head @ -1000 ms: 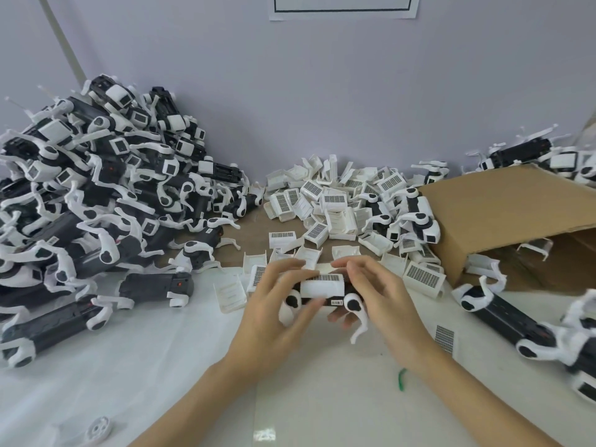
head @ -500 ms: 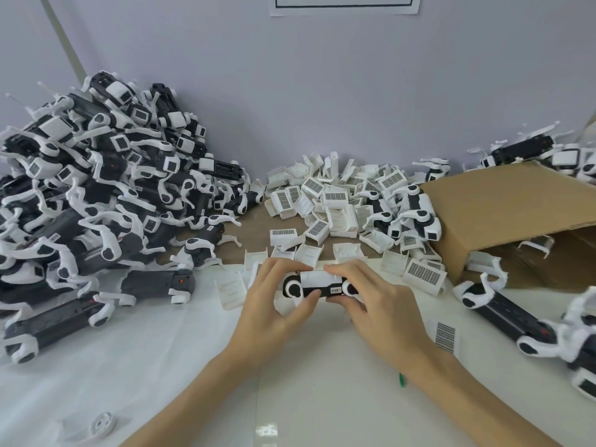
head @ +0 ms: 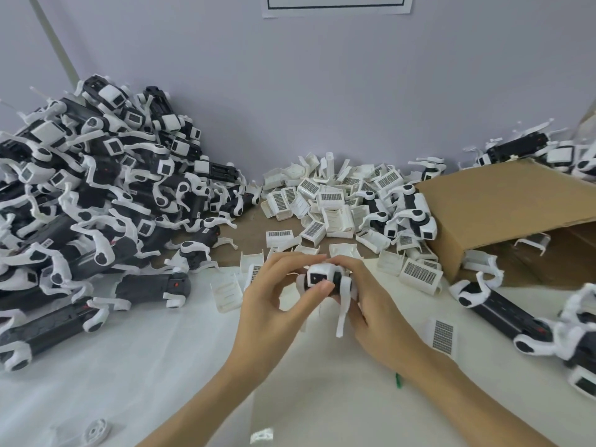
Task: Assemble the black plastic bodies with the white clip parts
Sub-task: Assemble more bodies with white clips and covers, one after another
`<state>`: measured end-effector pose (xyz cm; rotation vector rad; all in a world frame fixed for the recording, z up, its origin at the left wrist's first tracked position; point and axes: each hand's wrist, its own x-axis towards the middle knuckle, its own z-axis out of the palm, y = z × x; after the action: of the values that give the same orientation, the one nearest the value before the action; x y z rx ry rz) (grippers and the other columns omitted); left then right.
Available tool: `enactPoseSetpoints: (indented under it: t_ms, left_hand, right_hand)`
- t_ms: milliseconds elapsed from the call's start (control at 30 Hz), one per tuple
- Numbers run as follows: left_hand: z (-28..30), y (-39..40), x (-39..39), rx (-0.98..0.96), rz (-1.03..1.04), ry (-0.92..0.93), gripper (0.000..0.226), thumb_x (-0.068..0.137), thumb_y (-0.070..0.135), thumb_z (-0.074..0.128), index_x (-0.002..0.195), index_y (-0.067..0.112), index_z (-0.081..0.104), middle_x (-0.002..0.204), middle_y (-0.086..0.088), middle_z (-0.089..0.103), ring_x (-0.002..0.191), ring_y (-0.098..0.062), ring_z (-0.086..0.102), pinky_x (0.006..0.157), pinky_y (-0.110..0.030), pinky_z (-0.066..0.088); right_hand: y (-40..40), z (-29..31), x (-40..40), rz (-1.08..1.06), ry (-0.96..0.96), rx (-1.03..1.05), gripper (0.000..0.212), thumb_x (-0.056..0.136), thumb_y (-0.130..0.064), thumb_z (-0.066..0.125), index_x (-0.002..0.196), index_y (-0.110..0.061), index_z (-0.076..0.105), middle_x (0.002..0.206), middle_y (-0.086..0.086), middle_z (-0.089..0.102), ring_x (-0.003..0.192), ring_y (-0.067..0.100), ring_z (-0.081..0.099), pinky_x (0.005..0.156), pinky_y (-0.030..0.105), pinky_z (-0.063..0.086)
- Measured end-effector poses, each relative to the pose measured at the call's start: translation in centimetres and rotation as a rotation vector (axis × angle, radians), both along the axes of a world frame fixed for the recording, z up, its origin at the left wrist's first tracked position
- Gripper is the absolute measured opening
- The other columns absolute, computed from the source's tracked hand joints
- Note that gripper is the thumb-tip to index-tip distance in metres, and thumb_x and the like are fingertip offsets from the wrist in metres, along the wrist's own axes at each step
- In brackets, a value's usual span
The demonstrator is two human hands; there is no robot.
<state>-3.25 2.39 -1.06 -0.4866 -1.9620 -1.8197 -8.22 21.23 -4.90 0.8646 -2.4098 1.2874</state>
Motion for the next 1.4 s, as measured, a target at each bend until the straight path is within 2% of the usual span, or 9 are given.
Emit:
enactPoseSetpoints:
  t_ms: [267, 367, 500, 600, 867, 1067, 1200, 1300, 1400]
  left_hand:
    - [-0.1, -0.4, -0.5, 0.095, 0.056, -0.306, 0.04, 0.093, 0.049, 0.079, 0.128, 0.038, 0.064, 0.115, -0.001, 0.074, 0.102, -0.013, 0.072, 0.086, -0.022, 0.056]
    - [-1.1, -0.4, -0.6, 0.165, 0.078, -0.335, 0.045, 0.086, 0.044, 0.078, 0.124, 0.026, 0.063, 0.109, -0.005, 0.075, 0.101, -0.021, 0.074, 0.085, -0.029, 0.06]
    - [-1.4, -1.6, -1.1, 0.248, -0.009, -0.331, 0.038, 0.09, 0.043, 0.083, 0.12, 0.026, 0.067, 0.112, -0.015, 0.073, 0.104, -0.03, 0.073, 0.087, -0.024, 0.058]
    - [-1.9, -2.2, -1.4, 0.24, -0.027, -0.318, 0.045, 0.083, 0.048, 0.079, 0.119, 0.024, 0.067, 0.115, -0.015, 0.071, 0.106, -0.023, 0.071, 0.093, -0.031, 0.059]
    - [-3.3, -2.4, -2.3, 0.231, -0.034, -0.362, 0.051, 0.083, 0.061, 0.074, 0.125, 0.033, 0.067, 0.114, -0.011, 0.073, 0.109, -0.032, 0.071, 0.09, -0.037, 0.06]
    - [-3.2, -2.2, -3.0, 0.478, 0.019, -0.424, 0.067, 0.093, 0.069, 0.049, 0.133, 0.016, 0.061, 0.118, -0.016, 0.071, 0.104, -0.03, 0.076, 0.091, -0.044, 0.057]
    - [-3.0, -2.2, -2.8, 0.454, -0.023, -0.43, 0.068, 0.096, 0.059, 0.047, 0.114, -0.003, 0.068, 0.101, -0.021, 0.073, 0.089, -0.04, 0.073, 0.077, -0.045, 0.062]
    - [-2.9, -2.1, -2.4, 0.38, -0.065, -0.401, 0.061, 0.101, 0.051, 0.047, 0.101, -0.004, 0.072, 0.093, -0.022, 0.072, 0.084, -0.037, 0.069, 0.07, -0.04, 0.06]
    - [-2.8, -2.0, -2.1, 0.298, -0.082, -0.393, 0.055, 0.103, 0.046, 0.047, 0.092, 0.0, 0.074, 0.085, -0.02, 0.069, 0.081, -0.033, 0.067, 0.066, -0.038, 0.058]
  right_hand:
    - [-0.1, 1.3, 0.2, -0.266, 0.327, 0.068, 0.043, 0.09, -0.037, 0.077, 0.131, -0.028, 0.07, 0.116, -0.006, 0.059, 0.081, 0.011, 0.062, 0.071, 0.033, 0.058]
    - [-0.3, 1.4, 0.4, -0.242, 0.382, 0.14, 0.043, 0.095, -0.047, 0.071, 0.135, -0.032, 0.068, 0.121, -0.002, 0.054, 0.091, 0.015, 0.055, 0.085, 0.03, 0.053]
    - [0.0, 1.8, 0.5, -0.019, 0.017, -0.014, 0.039, 0.106, -0.052, 0.046, 0.145, -0.049, 0.053, 0.134, -0.008, 0.05, 0.12, 0.013, 0.058, 0.097, 0.017, 0.049]
    - [-0.1, 1.5, 0.5, 0.12, -0.193, -0.066, 0.036, 0.109, -0.043, 0.047, 0.144, -0.05, 0.052, 0.124, -0.007, 0.061, 0.107, 0.019, 0.067, 0.085, 0.038, 0.061]
    - [0.5, 3.2, 0.8, 0.065, -0.254, -0.067, 0.028, 0.106, -0.047, 0.056, 0.132, -0.051, 0.063, 0.113, -0.005, 0.07, 0.083, 0.023, 0.074, 0.081, 0.045, 0.061]
    - [1.9, 7.8, -2.2, 0.109, -0.86, -0.586, 0.045, 0.101, -0.049, 0.06, 0.121, -0.01, 0.07, 0.102, 0.035, 0.071, 0.072, 0.037, 0.074, 0.055, 0.032, 0.059]
    - [6.3, 12.7, -5.4, 0.463, -0.798, -1.39, 0.054, 0.11, -0.045, 0.038, 0.14, -0.004, 0.055, 0.139, 0.037, 0.054, 0.126, 0.043, 0.062, 0.106, 0.05, 0.054]
    - [7.3, 12.2, -6.1, 0.51, -0.901, -1.366, 0.085, 0.101, -0.067, 0.041, 0.154, -0.002, 0.026, 0.148, 0.041, 0.046, 0.136, 0.058, 0.048, 0.113, 0.062, 0.043]
    - [6.5, 8.6, -5.2, 0.371, -0.953, -1.218, 0.065, 0.103, -0.049, 0.055, 0.147, -0.001, 0.052, 0.141, 0.021, 0.063, 0.126, 0.037, 0.065, 0.094, 0.044, 0.059]
